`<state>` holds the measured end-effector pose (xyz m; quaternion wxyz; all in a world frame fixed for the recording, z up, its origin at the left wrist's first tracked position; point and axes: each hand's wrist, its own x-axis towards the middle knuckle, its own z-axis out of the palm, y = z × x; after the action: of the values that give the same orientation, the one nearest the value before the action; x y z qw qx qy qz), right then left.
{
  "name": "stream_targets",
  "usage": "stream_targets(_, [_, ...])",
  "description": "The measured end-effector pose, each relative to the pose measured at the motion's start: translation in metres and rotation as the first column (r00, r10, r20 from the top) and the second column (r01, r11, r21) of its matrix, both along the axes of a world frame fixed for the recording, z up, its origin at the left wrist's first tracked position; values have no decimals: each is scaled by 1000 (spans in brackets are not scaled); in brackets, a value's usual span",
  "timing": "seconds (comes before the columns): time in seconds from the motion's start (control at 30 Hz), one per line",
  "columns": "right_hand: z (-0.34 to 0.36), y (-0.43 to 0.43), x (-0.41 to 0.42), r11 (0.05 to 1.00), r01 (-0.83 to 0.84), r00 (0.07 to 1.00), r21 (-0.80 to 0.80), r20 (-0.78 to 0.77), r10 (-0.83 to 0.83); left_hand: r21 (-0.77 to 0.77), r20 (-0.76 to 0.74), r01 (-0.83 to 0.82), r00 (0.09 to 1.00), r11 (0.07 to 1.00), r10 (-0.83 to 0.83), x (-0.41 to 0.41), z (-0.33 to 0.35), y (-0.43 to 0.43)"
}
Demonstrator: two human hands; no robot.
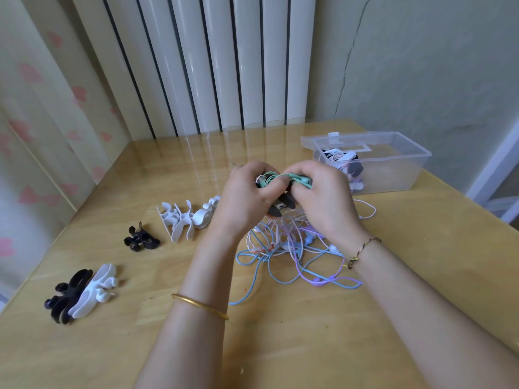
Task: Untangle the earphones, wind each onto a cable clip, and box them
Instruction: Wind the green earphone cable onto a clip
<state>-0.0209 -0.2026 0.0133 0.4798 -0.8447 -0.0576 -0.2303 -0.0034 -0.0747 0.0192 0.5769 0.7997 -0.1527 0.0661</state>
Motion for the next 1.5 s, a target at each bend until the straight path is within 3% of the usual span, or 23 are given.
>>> stream_targets(0.23, [5, -12, 3, 947, -210, 968, 243, -88, 237, -72, -47, 134, 989, 988, -138, -2, 3, 10])
stream_targets(0.33, [9, -17, 4, 882, -324, 925, 342, -79, 371, -203, -85, 127, 986, 971, -147, -1, 3, 12])
stream_targets(0.47, [6, -22, 6, 778, -431, 867, 457, -27, 497, -267, -93, 124, 984, 956, -153, -1, 4, 10])
stream_targets(0.67, [5, -22, 5, 612, -474, 785, 632, -11, 620, -403, -151, 153, 961, 902, -231, -4, 4, 6])
stream_targets(0.83, [8, -16, 6, 726, -376, 860, 576, -74, 505, -378, -172, 194, 946, 905, -275, -8, 3, 2])
stream_targets(1.13, [16, -26, 4, 661, -417, 787, 623, -117, 606, -243, -144, 164, 969, 956, -203, -7, 4, 6])
stream_targets(1.3, [16, -20, 1, 721, -427, 851, 546, -27, 525, -250, -105, 137, 980, 959, -167, -4, 4, 6])
stream_targets(1.43, [16, -18, 1, 704, -417, 846, 575, -38, 532, -336, -123, 147, 972, 930, -198, -6, 5, 4])
stream_targets(1.5, [14, -17, 2, 755, -401, 869, 519, -46, 493, -311, -131, 129, 976, 942, -177, -8, 6, 1])
